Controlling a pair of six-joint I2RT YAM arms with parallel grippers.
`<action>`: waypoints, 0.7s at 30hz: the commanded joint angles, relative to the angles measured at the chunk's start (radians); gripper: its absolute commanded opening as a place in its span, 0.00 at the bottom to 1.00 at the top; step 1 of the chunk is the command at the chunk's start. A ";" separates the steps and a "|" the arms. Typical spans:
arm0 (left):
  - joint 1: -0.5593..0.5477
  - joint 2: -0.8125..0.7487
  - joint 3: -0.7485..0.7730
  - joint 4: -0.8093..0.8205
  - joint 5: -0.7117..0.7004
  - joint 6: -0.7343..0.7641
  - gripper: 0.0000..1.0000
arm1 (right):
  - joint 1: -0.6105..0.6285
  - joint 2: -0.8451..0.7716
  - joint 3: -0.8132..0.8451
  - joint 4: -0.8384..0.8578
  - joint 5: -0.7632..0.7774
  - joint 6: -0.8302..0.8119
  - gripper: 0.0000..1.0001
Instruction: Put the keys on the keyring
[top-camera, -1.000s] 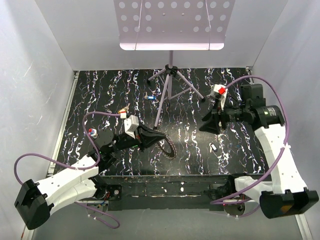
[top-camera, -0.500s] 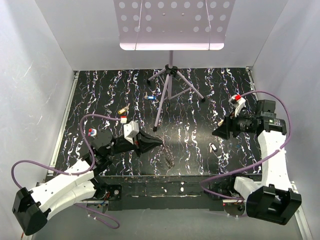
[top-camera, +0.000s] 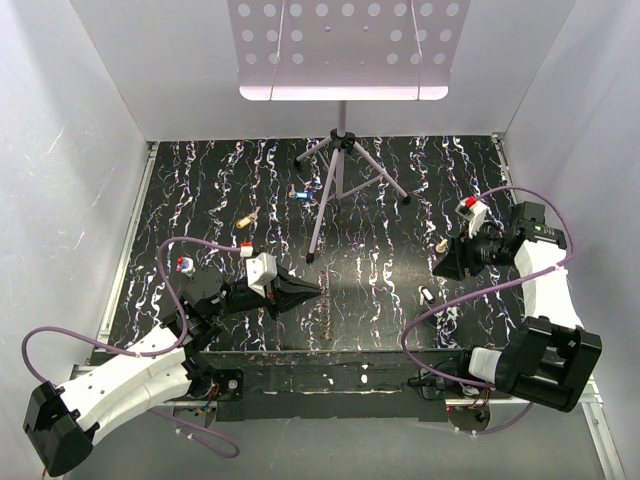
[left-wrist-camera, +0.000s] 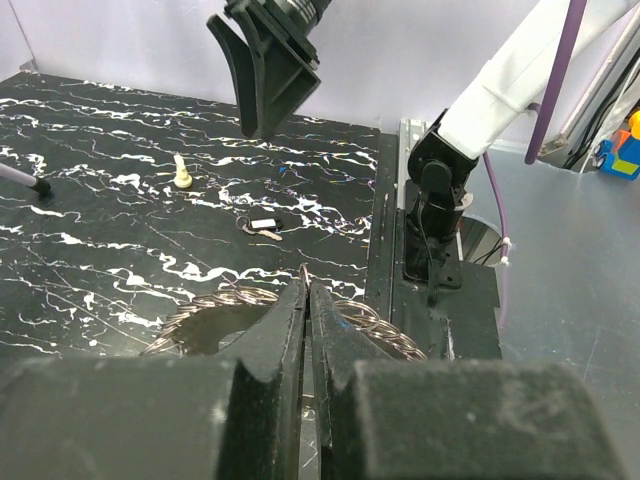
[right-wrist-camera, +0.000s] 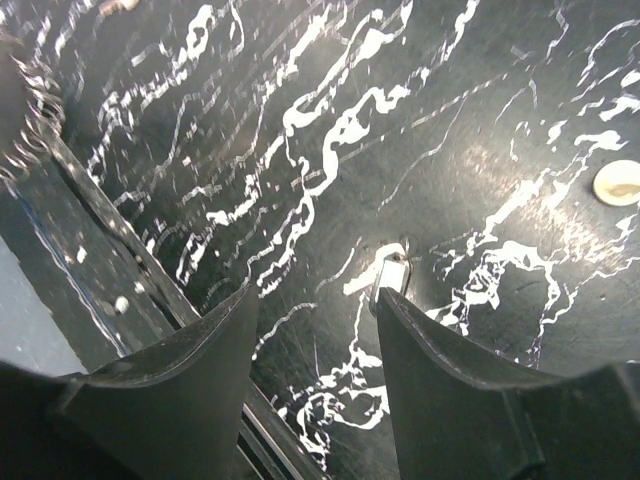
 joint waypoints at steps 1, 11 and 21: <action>0.005 -0.007 0.005 0.019 0.016 0.055 0.00 | 0.010 -0.024 -0.075 0.073 0.036 -0.113 0.59; 0.002 -0.008 -0.028 0.044 -0.007 0.072 0.00 | 0.156 0.182 -0.101 0.262 0.318 0.275 0.56; 0.002 0.001 -0.044 0.070 -0.021 0.055 0.00 | 0.163 0.308 -0.040 0.281 0.343 0.383 0.49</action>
